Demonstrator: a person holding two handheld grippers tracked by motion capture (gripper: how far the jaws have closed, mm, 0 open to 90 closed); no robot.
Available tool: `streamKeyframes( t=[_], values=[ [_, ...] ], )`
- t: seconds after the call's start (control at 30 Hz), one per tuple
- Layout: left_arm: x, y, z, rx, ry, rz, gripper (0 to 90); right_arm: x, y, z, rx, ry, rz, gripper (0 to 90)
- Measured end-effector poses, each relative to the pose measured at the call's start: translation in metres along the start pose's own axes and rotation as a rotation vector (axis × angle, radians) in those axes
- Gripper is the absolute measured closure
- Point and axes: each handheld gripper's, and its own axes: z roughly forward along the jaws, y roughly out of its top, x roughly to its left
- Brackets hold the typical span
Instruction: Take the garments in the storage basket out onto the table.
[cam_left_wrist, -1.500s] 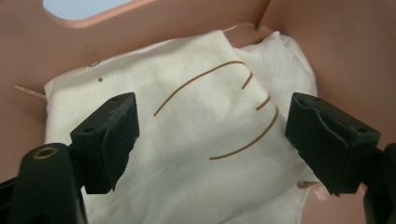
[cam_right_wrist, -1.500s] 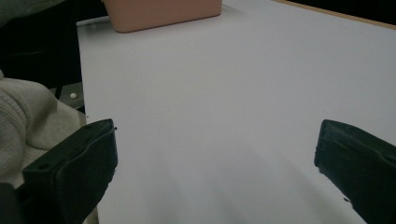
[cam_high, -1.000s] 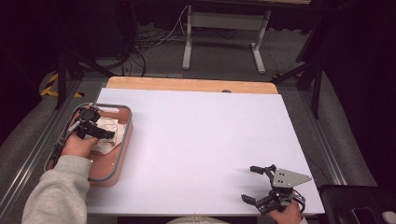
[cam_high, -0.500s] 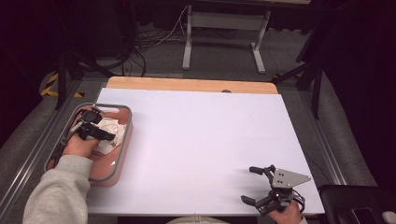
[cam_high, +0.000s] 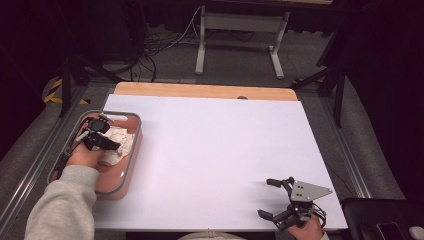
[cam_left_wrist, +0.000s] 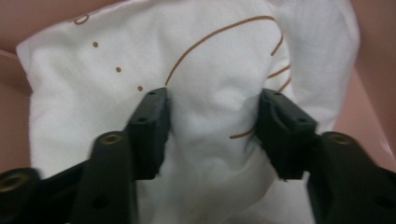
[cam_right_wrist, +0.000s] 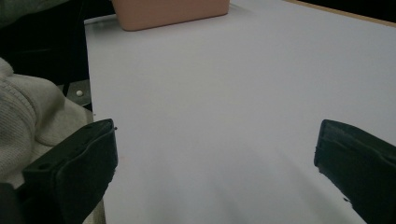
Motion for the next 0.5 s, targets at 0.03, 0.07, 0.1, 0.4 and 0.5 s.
streamKeyframes(
  t=[0.03, 0.07, 0.1, 0.4, 0.5],
  values=[
    [0.0003, 0.0005, -0.0002, 0.008, -0.008, 0.0, 60.7, -0.0001, -0.0001, 0.0001, 0.003, -0.001, 0.0, 0.0],
    [0.0008, 0.0008, -0.0004, 0.012, -0.011, -0.001, 64.2, -0.0002, -0.0002, 0.0002, 0.003, 0.0, 0.001, 0.0],
    [0.001, 0.0007, -0.0005, 0.014, -0.019, -0.006, 67.2, -0.0002, -0.0002, 0.0003, 0.003, 0.0, 0.001, 0.0],
    [-0.0004, 0.0022, -0.0064, 0.014, 0.008, 0.008, 78.2, -0.0003, -0.0002, 0.0004, 0.003, 0.004, 0.002, 0.0],
    [-0.0007, 0.0017, -0.009, 0.007, 0.014, 0.014, 78.5, -0.0003, -0.0002, 0.0004, 0.002, 0.004, 0.002, 0.0]
  ],
)
